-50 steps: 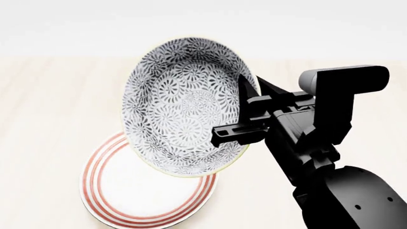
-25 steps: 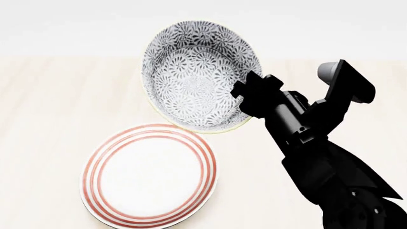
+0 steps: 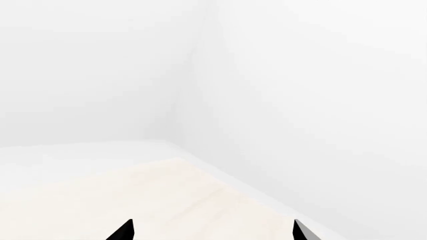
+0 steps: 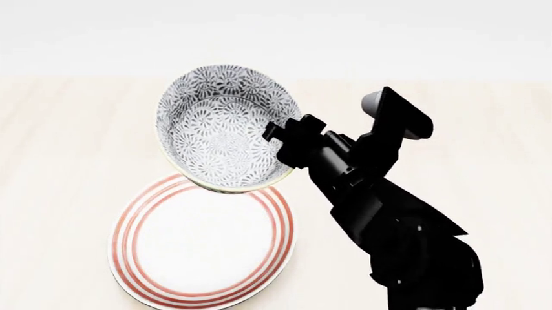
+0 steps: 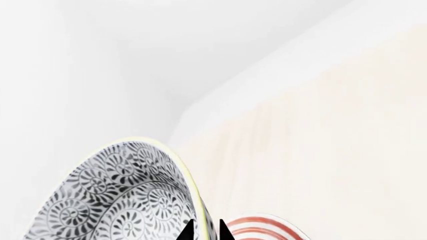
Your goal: Put the bowl on the plate.
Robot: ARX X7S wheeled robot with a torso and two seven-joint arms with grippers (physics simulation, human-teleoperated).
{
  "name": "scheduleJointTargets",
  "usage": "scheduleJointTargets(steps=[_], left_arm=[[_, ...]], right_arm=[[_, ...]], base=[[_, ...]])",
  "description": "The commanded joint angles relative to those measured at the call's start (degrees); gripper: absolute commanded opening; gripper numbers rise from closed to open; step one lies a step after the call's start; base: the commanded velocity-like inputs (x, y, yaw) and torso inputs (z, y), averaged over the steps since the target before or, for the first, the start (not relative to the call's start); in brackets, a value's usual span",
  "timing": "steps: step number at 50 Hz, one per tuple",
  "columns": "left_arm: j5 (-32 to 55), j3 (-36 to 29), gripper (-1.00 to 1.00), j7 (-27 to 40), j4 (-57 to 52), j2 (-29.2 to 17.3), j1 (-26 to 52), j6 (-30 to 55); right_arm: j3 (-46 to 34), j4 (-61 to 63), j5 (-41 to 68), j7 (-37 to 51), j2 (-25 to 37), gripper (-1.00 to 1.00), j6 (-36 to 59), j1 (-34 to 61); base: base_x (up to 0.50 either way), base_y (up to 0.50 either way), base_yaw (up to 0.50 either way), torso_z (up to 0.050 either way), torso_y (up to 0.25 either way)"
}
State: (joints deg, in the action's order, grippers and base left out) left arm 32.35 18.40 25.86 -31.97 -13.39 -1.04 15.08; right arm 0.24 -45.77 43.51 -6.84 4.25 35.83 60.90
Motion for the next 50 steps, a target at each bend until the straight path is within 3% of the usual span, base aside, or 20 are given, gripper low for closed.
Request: scheduleJointTargets(steps=[1, 7, 12, 36, 50], left_arm=[[0.59, -0.01, 1.0, 0.14, -0.84, -0.09, -0.87, -0.3], [1.1, 0.27, 1.0, 0.39, -1.4, -0.21, -1.28, -0.33], [1.41, 0.27, 1.0, 0.49, -1.77, -0.33, -1.55, -0.33], [2.41, 0.2, 1.0, 0.95, -2.83, -1.0, -2.18, -0.51], [3.42, 0.57, 1.0, 1.01, -4.15, -1.31, -3.42, -0.86]], right_arm=[[-3.97, -14.7, -3.79, -5.79, -2.48, -1.0, -7.3, 4.86], [-6.13, -27.27, -6.58, -8.25, -3.75, -1.0, -14.36, 8.5], [-10.61, -29.06, -6.92, -7.41, -4.21, -1.0, -17.22, 8.13], [-39.43, -29.19, 24.18, -10.44, -4.23, -1.0, -23.48, 7.28], [-38.66, -29.2, 25.37, -9.59, -4.24, -1.0, -22.89, 5.04]], base=[[0.0, 0.0, 0.0, 0.0, 0.0], [0.0, 0.0, 0.0, 0.0, 0.0], [0.0, 0.0, 0.0, 0.0, 0.0], [0.0, 0.0, 0.0, 0.0, 0.0], [0.0, 0.0, 0.0, 0.0, 0.001]])
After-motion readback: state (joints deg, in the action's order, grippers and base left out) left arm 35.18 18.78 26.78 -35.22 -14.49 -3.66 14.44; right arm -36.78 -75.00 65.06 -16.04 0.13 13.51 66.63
